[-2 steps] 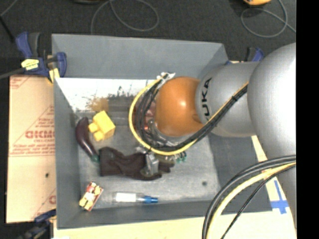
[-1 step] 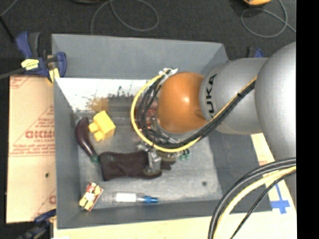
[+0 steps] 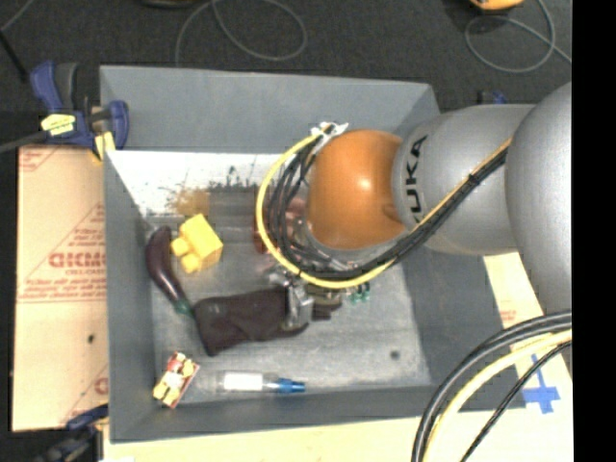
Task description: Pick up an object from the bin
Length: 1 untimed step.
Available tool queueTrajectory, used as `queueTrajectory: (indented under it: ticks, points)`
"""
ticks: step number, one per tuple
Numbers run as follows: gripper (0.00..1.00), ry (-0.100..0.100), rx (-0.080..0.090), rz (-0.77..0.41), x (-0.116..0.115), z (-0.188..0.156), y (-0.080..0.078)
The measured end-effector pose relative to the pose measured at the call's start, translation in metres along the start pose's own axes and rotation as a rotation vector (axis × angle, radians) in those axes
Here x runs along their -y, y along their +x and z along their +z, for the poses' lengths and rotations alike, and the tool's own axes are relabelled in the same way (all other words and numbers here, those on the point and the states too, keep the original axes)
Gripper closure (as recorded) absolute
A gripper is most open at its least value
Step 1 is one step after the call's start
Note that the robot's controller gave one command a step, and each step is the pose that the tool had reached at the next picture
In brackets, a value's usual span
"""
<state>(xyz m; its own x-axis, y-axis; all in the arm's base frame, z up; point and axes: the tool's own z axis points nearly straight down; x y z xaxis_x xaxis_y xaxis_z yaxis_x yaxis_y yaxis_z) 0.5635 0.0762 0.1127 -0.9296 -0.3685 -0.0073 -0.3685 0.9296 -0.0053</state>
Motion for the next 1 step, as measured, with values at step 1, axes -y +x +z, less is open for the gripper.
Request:
queueTrajectory:
  ticks: [1]
  points:
    - [1.00,-0.001,-0.003,0.001,0.0000,-0.0163,0.0005]
